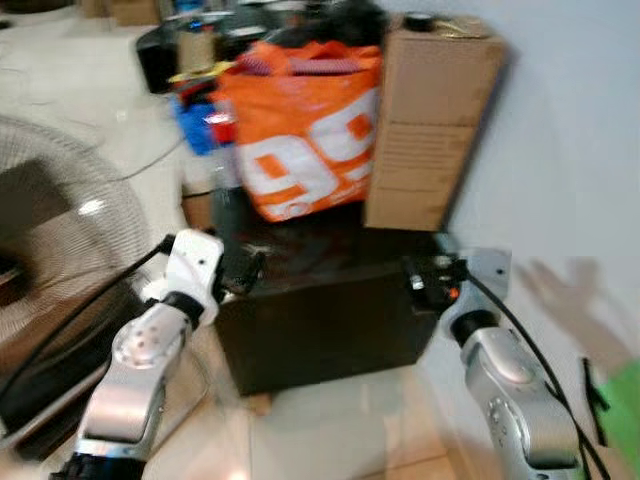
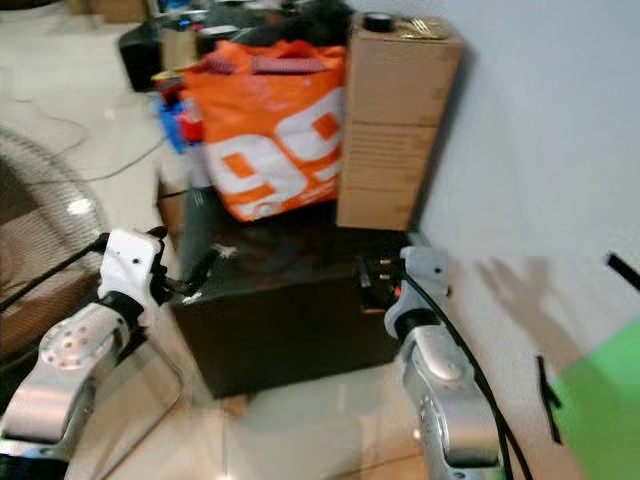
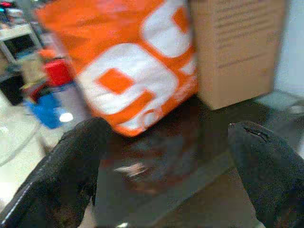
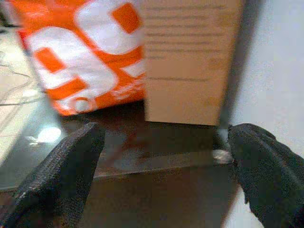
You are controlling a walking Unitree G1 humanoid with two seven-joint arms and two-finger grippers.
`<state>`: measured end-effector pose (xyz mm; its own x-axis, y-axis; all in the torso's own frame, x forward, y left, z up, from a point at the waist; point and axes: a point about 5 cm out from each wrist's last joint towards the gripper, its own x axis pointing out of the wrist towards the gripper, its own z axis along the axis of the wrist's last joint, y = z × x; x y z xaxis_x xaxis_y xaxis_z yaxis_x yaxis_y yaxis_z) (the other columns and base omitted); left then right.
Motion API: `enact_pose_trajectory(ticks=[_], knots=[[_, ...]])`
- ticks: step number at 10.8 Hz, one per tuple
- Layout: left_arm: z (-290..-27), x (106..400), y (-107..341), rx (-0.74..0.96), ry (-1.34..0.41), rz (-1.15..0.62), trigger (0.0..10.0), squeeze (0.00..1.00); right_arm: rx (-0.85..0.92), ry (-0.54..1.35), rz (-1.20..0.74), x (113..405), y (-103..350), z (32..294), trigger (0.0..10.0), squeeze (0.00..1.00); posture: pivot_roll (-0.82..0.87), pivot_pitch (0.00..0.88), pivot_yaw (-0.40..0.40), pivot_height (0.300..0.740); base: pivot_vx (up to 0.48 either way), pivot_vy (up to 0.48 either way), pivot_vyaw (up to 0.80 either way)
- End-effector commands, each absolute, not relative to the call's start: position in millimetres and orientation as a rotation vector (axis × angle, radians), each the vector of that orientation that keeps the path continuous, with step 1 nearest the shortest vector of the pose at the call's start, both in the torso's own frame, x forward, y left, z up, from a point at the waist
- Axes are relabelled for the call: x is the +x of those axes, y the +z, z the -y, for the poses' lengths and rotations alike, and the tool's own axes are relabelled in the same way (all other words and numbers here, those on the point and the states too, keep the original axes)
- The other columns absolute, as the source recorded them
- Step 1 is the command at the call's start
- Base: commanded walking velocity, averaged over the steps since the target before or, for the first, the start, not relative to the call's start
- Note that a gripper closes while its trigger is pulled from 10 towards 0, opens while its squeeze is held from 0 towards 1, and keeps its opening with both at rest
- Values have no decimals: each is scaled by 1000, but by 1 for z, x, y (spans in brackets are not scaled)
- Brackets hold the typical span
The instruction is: Hang keys on a hook
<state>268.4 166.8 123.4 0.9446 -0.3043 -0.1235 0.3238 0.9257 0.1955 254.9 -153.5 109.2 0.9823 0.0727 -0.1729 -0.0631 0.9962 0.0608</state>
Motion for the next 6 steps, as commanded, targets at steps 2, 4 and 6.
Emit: enact_pose_trajectory(ticks=[2, 4, 6], knots=[[-167, 269, 126, 228, -329, -83, 10000, 0, 40, 63, -158, 257, 112, 155, 10000, 1000, 3, 0, 8, 740, 345, 0, 0], [-168, 269, 126, 228, -326, -83, 10000, 0, 37, 65, -157, 259, 112, 155, 10000, 1000, 4, 0, 6, 740, 349, 0, 0], [-168, 270, 126, 232, -325, -84, 10000, 0, 28, 70, -156, 260, 111, 154, 10000, 1000, 11, 0, 6, 740, 347, 0, 0]])
